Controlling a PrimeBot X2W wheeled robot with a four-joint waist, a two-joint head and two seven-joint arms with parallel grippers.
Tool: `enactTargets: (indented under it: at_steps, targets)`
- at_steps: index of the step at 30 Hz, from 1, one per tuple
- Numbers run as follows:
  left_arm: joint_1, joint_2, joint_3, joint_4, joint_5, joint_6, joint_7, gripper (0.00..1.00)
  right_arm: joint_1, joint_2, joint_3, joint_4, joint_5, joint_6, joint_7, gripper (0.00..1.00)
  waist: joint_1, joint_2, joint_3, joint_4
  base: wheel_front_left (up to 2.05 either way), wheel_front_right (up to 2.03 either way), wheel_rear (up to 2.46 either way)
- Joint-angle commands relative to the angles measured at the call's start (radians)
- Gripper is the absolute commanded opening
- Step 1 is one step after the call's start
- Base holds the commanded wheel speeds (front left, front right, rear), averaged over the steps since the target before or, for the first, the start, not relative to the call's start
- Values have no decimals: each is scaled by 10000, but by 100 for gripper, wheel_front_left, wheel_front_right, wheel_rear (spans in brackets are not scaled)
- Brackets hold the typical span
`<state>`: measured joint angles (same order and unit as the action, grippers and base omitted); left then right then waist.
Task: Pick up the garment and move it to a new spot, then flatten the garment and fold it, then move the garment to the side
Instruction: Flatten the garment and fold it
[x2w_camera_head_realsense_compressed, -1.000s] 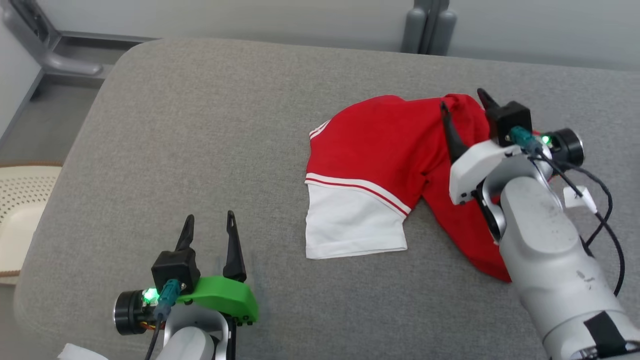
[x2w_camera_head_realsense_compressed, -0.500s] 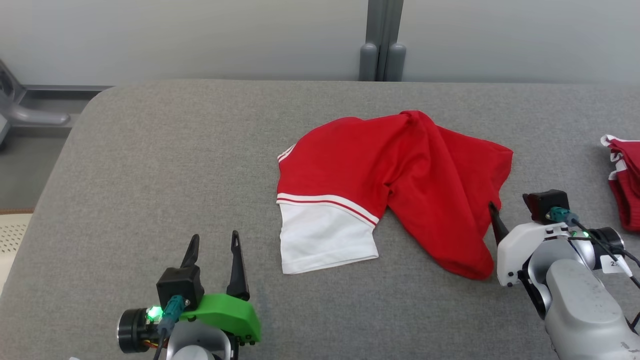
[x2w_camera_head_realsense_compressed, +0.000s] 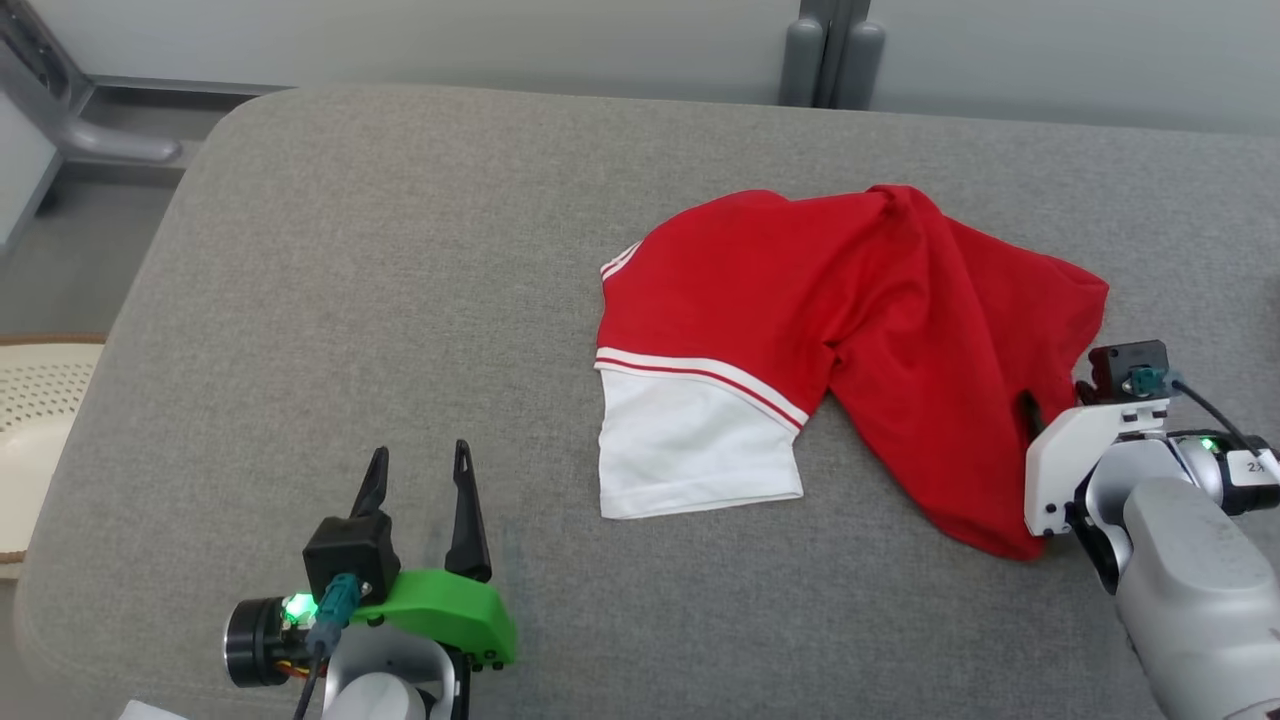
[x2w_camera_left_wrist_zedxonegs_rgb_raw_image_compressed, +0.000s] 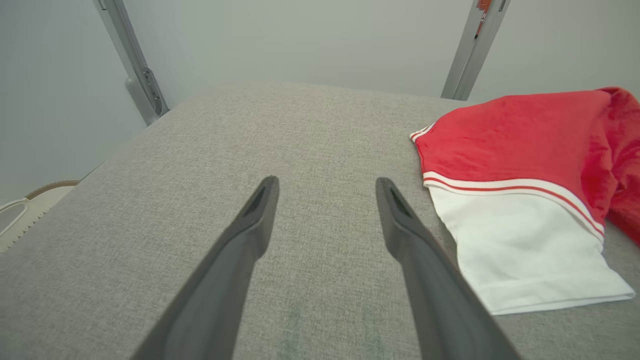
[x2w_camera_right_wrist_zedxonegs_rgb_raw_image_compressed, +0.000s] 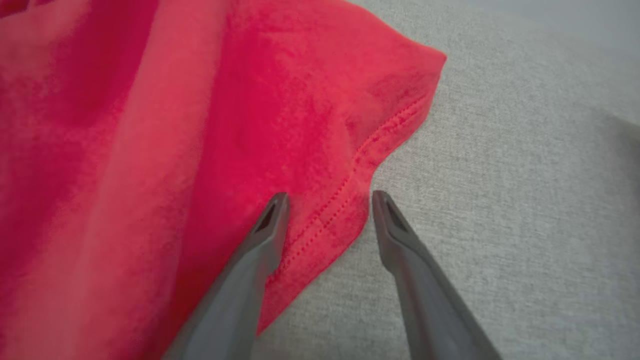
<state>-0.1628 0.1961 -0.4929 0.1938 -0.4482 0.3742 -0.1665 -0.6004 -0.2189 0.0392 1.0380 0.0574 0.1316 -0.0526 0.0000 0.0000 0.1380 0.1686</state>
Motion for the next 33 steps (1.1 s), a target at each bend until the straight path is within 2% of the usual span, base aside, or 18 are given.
enactTargets:
  at_steps: [1, 12, 17, 18, 19, 26, 33]
  targets:
    - [-168, -6, 17, -6, -85, 35, -74, 100, -236, -179, -49, 111, 88, -19, 69, 0, 0, 0, 235, 243, 0, 0, 0]
    - [-387, -131, -11, 179, -162, -32, -294, 100, -1556, -1392, -82, 455, -246, -19, -23, 0, 0, 0, 648, 468, 0, 0, 0]
    - [-513, -186, -25, 256, -171, -68, -361, 100, -2199, -1642, -265, 516, -641, -19, -473, 1, 0, 0, 855, 533, 0, 0, 0]
    - [-551, -186, -10, 273, -183, -75, -386, 100, -2320, -1741, -501, 513, -753, -19, -717, 62, 0, 0, 891, 523, 0, 0, 0]
    - [-581, -192, -9, 285, -187, -81, -392, 100, -2350, -1766, -583, 563, -925, -19, -817, 100, 0, 0, 909, 515, 0, 0, 0]
    - [-677, -191, -26, 469, -198, -251, -574, 100, -2499, -1157, -1082, 375, -1596, -19, -1893, 100, 0, 0, 508, 201, 0, 0, 0]
    - [-800, -106, -17, 608, -226, -625, -789, 100, -1740, -275, -957, -565, -1196, -19, -2130, 100, 0, 0, -365, -514, 0, 0, 0]
